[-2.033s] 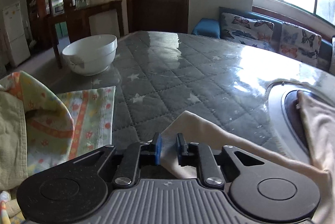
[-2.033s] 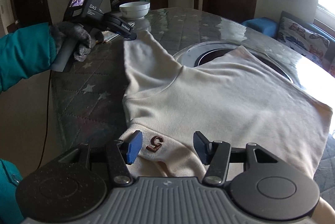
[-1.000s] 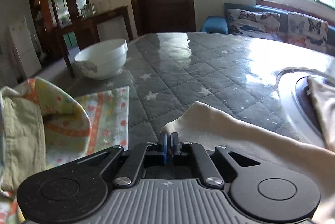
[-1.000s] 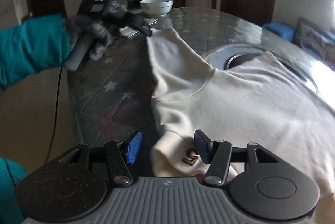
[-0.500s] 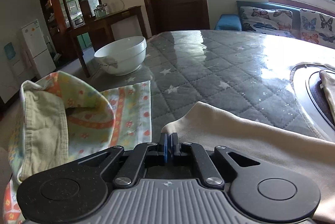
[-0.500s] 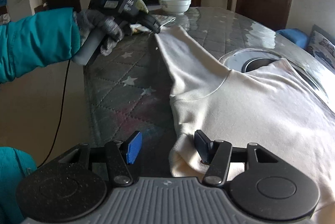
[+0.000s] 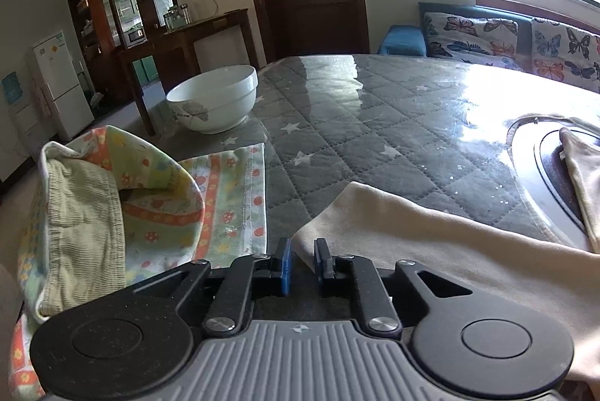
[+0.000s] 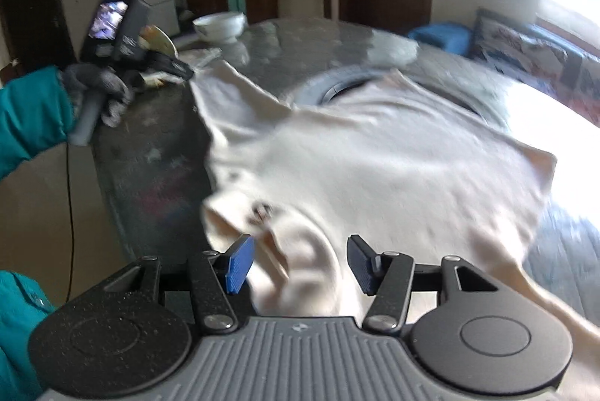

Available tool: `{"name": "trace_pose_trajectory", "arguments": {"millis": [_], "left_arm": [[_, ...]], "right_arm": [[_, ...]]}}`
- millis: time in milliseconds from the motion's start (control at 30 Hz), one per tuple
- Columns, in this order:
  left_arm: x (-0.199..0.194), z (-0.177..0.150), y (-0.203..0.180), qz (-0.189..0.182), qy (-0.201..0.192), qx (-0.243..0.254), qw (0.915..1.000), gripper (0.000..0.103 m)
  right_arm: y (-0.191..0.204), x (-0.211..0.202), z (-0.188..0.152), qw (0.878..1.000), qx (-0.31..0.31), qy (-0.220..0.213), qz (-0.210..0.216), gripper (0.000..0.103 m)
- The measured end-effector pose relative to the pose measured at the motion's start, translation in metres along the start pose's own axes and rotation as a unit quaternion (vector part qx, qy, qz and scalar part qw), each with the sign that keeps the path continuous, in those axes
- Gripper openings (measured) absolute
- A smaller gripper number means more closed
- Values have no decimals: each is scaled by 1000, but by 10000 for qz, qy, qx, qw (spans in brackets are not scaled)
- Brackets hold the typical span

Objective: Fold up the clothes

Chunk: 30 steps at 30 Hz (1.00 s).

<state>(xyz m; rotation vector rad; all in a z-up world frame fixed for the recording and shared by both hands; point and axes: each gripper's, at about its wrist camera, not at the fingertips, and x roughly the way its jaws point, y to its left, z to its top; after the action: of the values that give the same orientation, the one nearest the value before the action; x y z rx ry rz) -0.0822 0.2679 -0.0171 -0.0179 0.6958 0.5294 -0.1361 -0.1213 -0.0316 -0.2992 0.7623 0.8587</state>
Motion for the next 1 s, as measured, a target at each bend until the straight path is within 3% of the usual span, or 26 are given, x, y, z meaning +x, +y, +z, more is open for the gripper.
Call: {"name": "trace_pose_trajectory", "arguments": {"millis": [167, 433, 600, 733, 1000], "left_arm": [[-25, 4, -5, -304, -143, -22, 9994, 15], [-70, 3, -57, -1449, -385, 460, 9876, 21], [-88, -4, -111, -2185, -330, 857, 9715, 28], [-100, -14, -155, -2681, -263, 1219, 9553, 32], [-121, -42, -219, -3475, -138, 1913, 9178, 33]], "right_arm": [[2, 2, -16, 9996, -75, 236, 117, 59], [-8, -17, -19, 9997, 234, -105, -18, 57], [-16, -19, -30, 9990, 443, 85, -7, 57], [-22, -36, -35, 9984, 553, -108, -35, 57], [-60, -63, -51, 9887, 1287, -339, -692, 58]]}}
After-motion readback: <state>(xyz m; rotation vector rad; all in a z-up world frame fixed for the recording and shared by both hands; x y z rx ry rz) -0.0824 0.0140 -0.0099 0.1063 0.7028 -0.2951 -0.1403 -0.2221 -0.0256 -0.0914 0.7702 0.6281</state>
